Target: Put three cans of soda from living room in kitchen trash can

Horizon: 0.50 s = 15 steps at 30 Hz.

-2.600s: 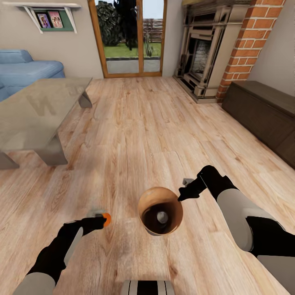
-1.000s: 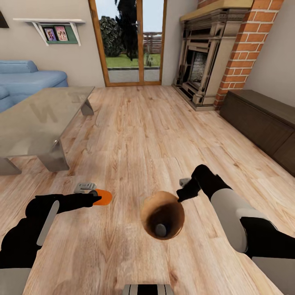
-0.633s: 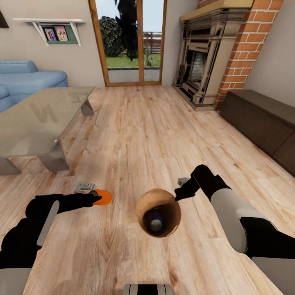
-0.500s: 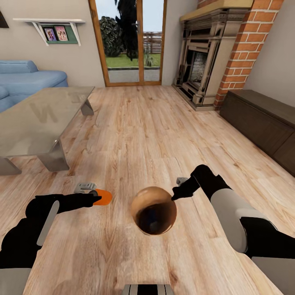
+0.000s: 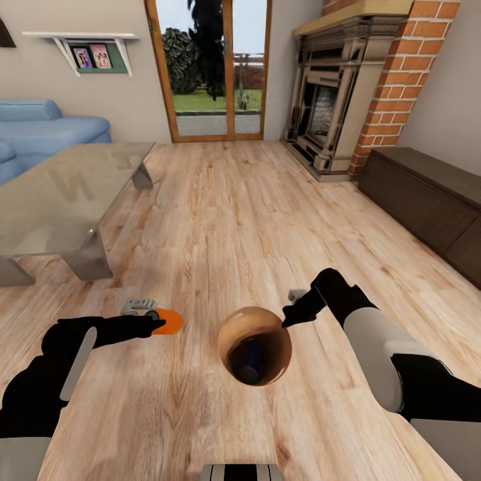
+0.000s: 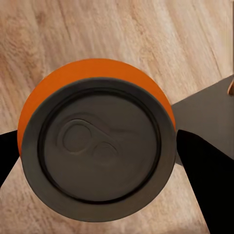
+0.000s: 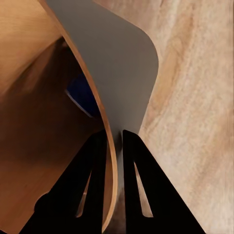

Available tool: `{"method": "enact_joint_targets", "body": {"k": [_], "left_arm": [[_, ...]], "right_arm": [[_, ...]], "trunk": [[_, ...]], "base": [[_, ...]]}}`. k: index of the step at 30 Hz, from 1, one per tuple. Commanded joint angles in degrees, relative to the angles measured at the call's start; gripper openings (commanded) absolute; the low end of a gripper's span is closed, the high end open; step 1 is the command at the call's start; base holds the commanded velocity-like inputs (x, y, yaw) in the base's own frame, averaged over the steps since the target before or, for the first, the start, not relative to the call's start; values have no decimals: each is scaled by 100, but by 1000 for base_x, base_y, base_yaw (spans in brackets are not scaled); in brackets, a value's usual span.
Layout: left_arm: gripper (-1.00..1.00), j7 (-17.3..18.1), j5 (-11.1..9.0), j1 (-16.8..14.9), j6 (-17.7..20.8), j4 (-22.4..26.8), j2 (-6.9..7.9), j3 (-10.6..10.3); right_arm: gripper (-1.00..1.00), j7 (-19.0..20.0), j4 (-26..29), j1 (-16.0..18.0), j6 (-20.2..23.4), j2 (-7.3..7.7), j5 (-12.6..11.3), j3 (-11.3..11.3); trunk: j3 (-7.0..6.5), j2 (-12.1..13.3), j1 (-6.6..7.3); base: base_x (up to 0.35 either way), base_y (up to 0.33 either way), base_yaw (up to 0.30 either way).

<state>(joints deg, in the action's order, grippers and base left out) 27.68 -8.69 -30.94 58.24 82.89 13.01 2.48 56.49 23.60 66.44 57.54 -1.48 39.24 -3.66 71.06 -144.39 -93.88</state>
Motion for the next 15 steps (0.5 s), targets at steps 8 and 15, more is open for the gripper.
{"method": "enact_joint_targets", "body": {"k": [8,15], "left_arm": [[-100,9,7,0,3,7,7,-2],[-100,80,-22,0,8,120,15,-8]], "right_arm": [[-100,29,12,1,115,-4,-229,-38],[-100,22,6,1,117,-13,-236,-38]], "trunk": [[-178,11,21],[-200,12,23]], "base": [[0,0,0],[0,0,0]]}}
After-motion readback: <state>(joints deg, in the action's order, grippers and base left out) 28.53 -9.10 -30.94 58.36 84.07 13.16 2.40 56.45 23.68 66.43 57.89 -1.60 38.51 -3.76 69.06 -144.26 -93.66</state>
